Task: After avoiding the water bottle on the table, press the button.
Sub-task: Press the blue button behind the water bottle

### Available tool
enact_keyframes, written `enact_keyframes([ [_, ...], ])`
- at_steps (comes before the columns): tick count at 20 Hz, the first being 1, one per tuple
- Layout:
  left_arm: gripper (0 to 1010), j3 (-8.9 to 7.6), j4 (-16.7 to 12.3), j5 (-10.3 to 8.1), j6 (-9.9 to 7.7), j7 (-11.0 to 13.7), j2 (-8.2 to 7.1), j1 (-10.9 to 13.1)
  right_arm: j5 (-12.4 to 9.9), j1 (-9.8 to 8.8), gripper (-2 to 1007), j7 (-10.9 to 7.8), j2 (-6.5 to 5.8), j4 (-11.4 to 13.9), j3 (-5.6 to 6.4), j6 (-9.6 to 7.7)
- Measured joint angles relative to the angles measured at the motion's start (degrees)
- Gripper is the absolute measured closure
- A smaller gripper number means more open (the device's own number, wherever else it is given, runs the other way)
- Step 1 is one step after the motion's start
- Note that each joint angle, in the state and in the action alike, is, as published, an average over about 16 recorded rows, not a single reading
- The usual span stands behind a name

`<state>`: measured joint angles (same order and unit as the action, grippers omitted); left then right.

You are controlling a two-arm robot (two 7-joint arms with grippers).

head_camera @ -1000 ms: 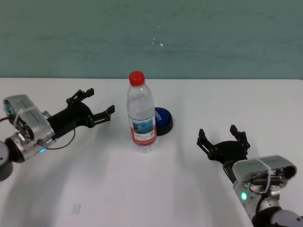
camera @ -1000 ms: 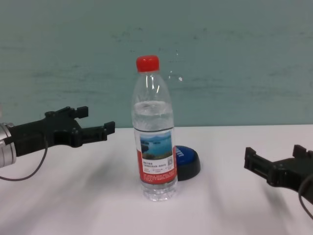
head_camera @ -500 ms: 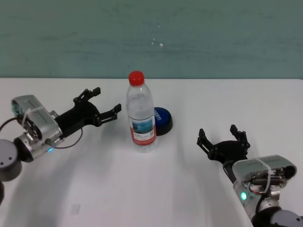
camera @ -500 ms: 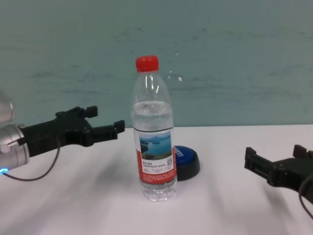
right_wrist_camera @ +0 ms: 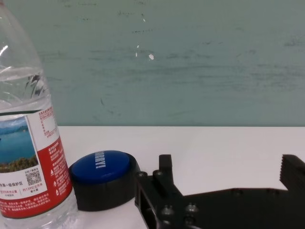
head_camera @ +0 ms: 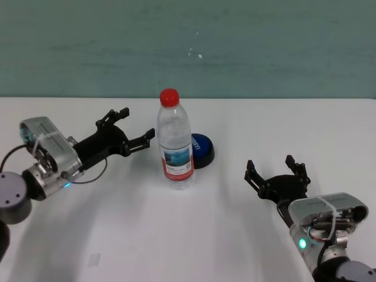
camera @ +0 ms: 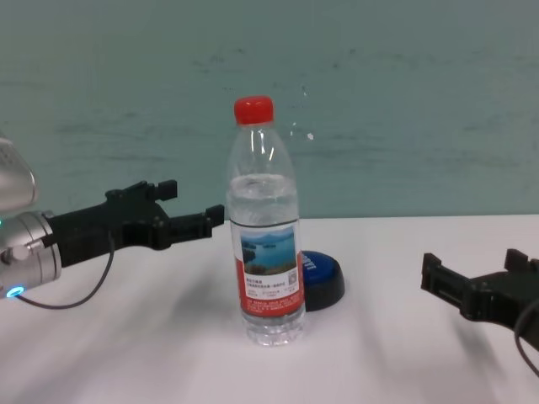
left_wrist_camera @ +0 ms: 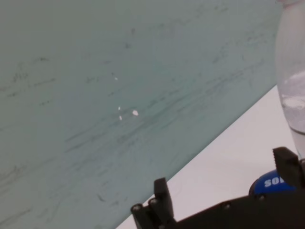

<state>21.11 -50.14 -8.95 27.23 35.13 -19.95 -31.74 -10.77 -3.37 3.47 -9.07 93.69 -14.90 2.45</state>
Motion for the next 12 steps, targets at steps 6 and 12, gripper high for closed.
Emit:
enact_keyframes([
  [6,10,0.09,-0.1,0.04,-0.02,-0.1,-0.02,0.1,0.0,0.00,1,0.00,0.00,0.0,0.00,0.00],
  [12,10,-0.23,-1.6,-0.01,-0.42,-0.5,-0.72,1.2,0.0,0.00,1,0.00,0.00,0.0,0.00,0.00],
])
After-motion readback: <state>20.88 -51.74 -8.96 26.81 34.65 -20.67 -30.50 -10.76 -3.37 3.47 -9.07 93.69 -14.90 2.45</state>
